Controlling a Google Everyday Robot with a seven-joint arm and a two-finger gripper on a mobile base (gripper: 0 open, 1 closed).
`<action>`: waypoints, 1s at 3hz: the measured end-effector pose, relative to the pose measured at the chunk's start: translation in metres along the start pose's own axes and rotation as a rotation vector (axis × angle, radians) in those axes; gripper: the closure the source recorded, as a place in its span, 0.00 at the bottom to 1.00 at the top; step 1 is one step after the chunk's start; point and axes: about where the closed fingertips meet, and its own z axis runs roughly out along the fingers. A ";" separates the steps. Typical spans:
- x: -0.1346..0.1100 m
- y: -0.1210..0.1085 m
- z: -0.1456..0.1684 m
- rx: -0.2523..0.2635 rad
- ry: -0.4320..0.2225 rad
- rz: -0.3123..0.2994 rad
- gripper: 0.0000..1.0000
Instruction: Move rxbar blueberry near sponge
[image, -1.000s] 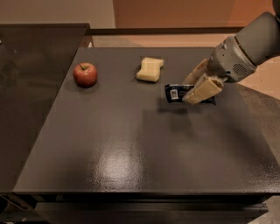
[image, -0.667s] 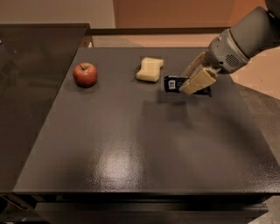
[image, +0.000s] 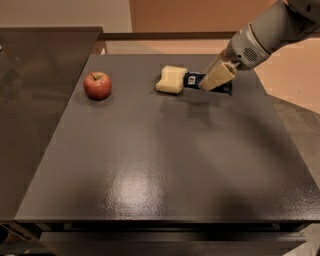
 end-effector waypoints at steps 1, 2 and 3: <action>-0.002 -0.026 0.012 0.014 -0.002 0.020 1.00; 0.002 -0.043 0.026 0.017 -0.010 0.028 0.82; 0.005 -0.048 0.040 0.010 -0.027 0.023 0.59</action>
Offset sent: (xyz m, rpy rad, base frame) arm 0.0670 -0.0062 -0.0315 0.0203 -0.0080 -0.0499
